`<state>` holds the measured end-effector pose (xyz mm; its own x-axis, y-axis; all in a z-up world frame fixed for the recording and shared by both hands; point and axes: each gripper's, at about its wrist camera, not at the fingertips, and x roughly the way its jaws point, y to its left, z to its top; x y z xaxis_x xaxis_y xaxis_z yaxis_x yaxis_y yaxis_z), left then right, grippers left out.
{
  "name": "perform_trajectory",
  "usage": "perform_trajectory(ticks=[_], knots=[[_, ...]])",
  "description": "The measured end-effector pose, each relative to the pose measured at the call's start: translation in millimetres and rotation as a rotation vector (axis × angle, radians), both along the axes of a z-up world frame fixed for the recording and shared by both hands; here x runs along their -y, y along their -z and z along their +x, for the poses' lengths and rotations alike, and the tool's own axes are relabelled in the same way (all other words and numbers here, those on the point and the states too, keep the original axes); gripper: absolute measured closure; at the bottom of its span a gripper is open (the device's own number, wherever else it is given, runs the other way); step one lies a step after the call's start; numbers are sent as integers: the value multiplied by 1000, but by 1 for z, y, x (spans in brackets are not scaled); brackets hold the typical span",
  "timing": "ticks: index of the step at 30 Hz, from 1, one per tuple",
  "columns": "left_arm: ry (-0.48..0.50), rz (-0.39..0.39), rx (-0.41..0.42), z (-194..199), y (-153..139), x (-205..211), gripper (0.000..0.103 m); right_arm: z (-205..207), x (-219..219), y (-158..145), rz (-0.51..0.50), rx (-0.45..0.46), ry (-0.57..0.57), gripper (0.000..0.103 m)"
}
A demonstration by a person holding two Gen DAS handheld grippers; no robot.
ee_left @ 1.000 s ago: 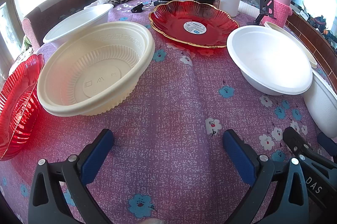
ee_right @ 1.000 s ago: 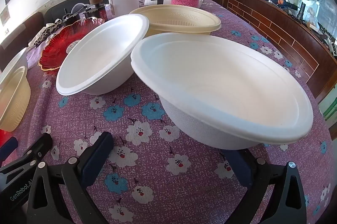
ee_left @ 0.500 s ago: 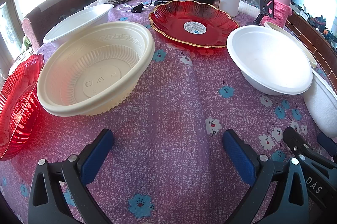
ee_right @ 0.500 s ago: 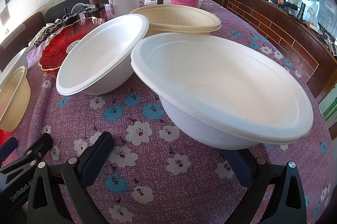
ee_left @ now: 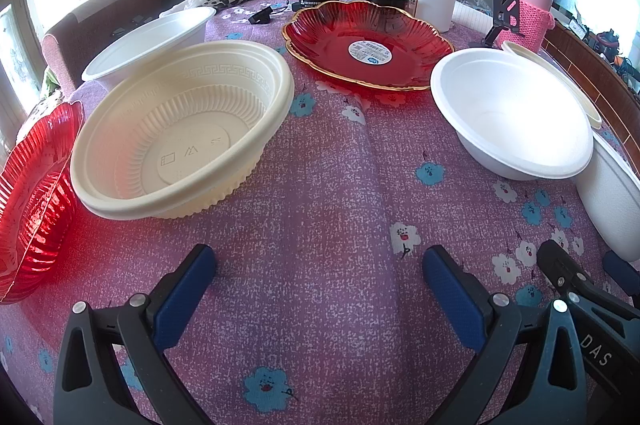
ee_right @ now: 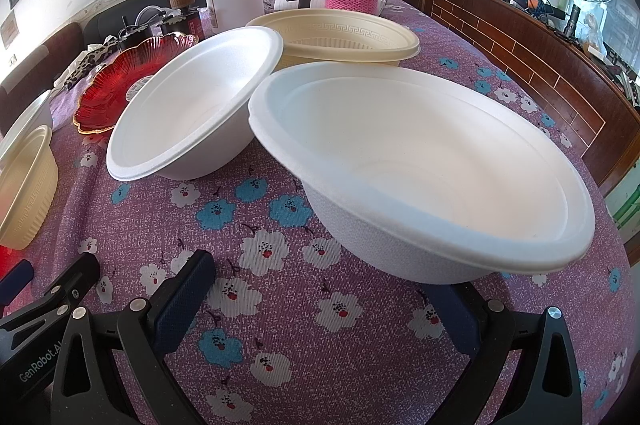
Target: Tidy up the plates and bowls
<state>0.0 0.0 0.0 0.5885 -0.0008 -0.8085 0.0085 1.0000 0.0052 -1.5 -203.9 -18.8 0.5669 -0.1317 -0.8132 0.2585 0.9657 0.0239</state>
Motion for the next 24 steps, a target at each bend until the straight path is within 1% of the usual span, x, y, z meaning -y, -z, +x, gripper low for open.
perform_trajectory(ticks=[10, 12, 16, 18, 20, 24], knots=[[4, 1, -2, -1, 0, 0, 0, 0, -1, 0, 0, 0, 0, 1], [24, 4, -7, -2, 0, 1, 0, 0, -1, 0, -1, 0, 0, 1], [120, 1, -44, -7, -3, -4, 0, 1, -1, -1, 0, 0, 0, 1], [141, 6, -54, -7, -1, -1, 0, 1, -1, -1, 0, 0, 0, 1], [140, 7, -46, -12, -2, -2, 0, 0, -1, -1, 0, 0, 0, 1], [104, 15, -28, -23, -2, -1, 0, -1, -2, 0, 1, 0, 0, 1]])
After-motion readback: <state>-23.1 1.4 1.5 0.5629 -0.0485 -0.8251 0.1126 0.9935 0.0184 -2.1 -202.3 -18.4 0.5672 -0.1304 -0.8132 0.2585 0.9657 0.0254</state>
